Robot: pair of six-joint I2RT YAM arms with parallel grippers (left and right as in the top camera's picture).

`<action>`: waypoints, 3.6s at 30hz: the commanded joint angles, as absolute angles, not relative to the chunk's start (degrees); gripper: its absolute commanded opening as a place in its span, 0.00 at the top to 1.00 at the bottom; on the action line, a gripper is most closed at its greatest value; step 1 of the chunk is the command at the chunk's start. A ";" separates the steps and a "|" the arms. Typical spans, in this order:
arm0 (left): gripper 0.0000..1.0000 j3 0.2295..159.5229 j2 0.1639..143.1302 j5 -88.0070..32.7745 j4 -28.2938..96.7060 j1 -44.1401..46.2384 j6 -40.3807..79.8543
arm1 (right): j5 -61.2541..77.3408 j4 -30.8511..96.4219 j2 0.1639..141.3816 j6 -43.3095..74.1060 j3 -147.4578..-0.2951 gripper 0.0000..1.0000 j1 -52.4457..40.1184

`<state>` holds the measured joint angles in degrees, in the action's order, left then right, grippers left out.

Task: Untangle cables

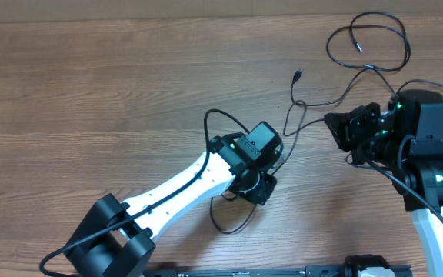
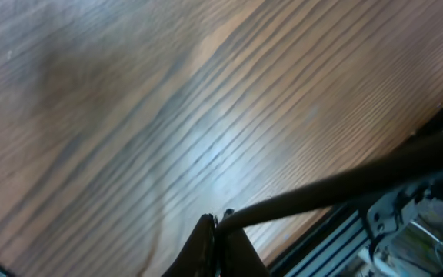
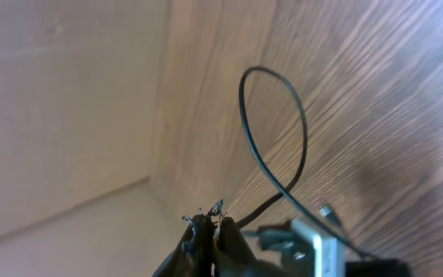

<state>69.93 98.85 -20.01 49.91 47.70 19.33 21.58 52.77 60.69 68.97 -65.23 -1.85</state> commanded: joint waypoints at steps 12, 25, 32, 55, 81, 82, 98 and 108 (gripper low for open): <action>0.96 88.73 94.61 -12.25 71.37 39.59 18.59 | 0.32 61.30 59.79 64.01 -65.76 0.93 -1.48; 0.96 92.84 91.46 5.30 78.00 34.52 32.64 | -1.69 65.89 59.79 54.39 -65.73 0.95 -1.48; 0.96 92.84 91.48 5.04 77.71 33.43 33.93 | -1.65 72.44 59.79 48.97 -65.69 0.86 -1.48; 0.96 92.73 91.48 -9.72 74.30 34.37 25.23 | 8.08 76.84 59.79 39.97 -65.65 0.00 -1.54; 0.96 89.30 91.61 -15.73 69.84 38.70 18.81 | 16.80 73.78 59.79 34.02 -65.65 0.00 -1.54; 0.96 89.30 91.61 -15.73 69.73 38.70 18.83 | 16.80 73.60 59.79 34.04 -65.65 0.00 -1.54; 0.96 89.30 91.61 -24.01 65.49 38.70 11.38 | 22.81 72.23 61.36 26.76 -65.63 0.00 -1.54; 0.96 89.30 91.61 -11.55 66.70 38.70 25.82 | 23.29 71.44 66.92 30.37 -65.63 0.00 -1.54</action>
<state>89.47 92.14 -16.58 66.46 38.65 19.97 22.41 71.53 65.56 29.36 -65.23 -1.85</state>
